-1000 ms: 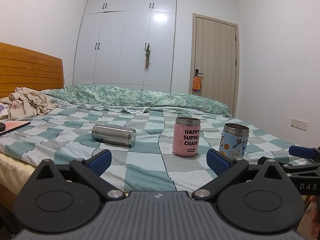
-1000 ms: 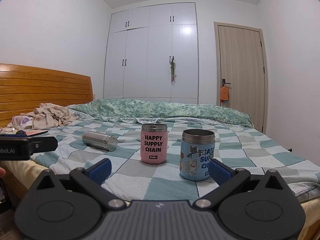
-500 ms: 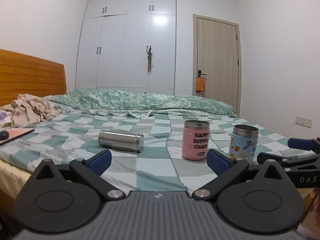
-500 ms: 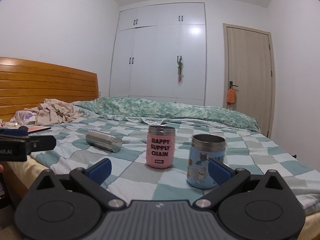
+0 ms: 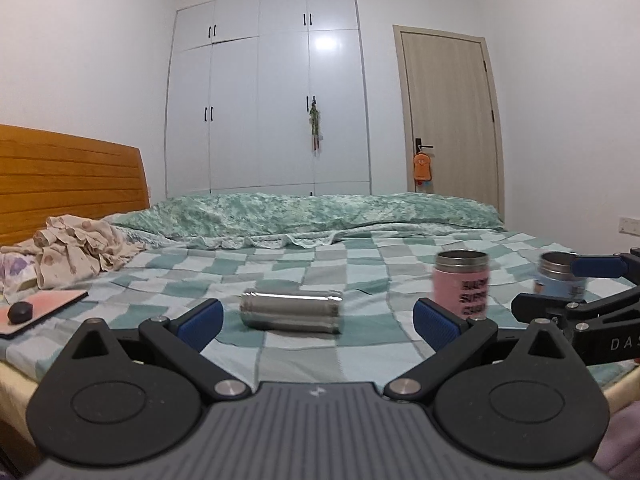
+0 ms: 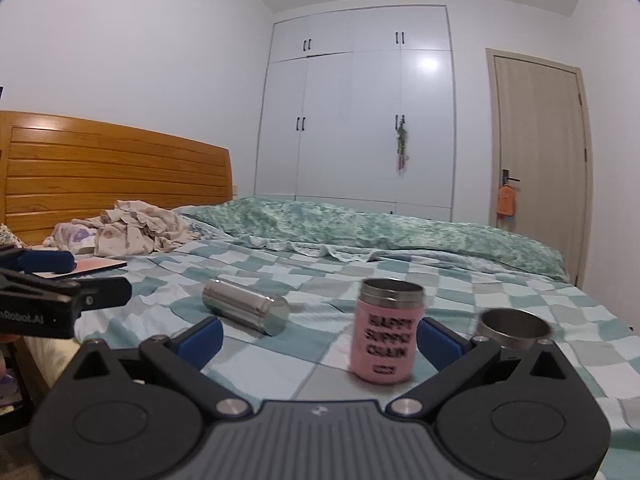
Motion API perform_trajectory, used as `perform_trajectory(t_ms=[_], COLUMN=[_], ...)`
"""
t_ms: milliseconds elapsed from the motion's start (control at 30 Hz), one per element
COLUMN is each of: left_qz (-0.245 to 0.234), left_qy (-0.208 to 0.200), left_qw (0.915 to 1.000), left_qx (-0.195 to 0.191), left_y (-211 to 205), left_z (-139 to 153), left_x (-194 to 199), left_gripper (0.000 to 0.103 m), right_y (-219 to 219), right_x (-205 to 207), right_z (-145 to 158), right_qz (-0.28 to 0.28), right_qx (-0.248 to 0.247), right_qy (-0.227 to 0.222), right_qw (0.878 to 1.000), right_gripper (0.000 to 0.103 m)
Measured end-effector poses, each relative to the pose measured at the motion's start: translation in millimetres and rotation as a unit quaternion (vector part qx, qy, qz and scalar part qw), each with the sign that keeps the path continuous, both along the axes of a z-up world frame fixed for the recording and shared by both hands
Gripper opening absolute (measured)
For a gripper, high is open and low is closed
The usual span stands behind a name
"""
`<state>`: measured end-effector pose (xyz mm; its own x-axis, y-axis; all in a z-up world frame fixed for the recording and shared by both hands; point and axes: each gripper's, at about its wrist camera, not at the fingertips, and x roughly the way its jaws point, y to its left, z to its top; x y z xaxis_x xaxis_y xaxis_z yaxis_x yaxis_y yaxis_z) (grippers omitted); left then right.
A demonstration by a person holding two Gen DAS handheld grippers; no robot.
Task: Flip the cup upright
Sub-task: 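Reach the left tool to the lying silver bottle and grasp it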
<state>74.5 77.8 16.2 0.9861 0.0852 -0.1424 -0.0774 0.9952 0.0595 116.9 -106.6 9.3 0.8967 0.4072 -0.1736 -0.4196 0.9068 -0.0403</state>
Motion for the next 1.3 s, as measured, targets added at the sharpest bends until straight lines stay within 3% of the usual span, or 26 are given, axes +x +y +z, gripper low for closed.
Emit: perform_trajectory(t_ms=[200, 400, 633, 833, 1033, 1300], left_qz=[0.010, 0.003, -0.050, -0.119, -0.189, -0.239], left_qy=[-0.003, -0.002, 0.047, 0.084, 0.131, 0.169], left_qw=[0.9997, 0.9965, 0.9802, 0.9526, 0.9121, 0.8710], left_qx=[0.021, 0.083, 0.186, 0.267, 0.339, 0.395], left_y=[33.4, 63.9, 78.3, 79.3, 68.4, 56.5], left_z=[4.4, 3.7, -13.6, -36.8, -56.7, -74.2], left_x=[39.4, 83.6, 147.2, 200.3, 251.1, 285.6], left_gripper=[0.103, 0.103, 0.103, 0.103, 0.103, 0.103], right_y=[40.2, 81.2, 112.7, 122.9, 122.0, 116.7], right_x=[42.1, 96.8, 166.3, 218.9, 257.1, 249.8], right_z=[5.5, 9.4, 10.8, -3.1, -22.9, -41.7], right_qz=[0.027, 0.030, 0.026, 0.000, -0.018, 0.027], right_qx=[0.014, 0.029, 0.041, 0.027, -0.001, -0.108], right_qy=[0.002, 0.003, 0.007, 0.013, 0.042, 0.014], right_qw=[1.000, 0.999, 0.999, 1.000, 0.999, 0.994], right_gripper=[0.103, 0.103, 0.103, 0.103, 0.103, 0.103])
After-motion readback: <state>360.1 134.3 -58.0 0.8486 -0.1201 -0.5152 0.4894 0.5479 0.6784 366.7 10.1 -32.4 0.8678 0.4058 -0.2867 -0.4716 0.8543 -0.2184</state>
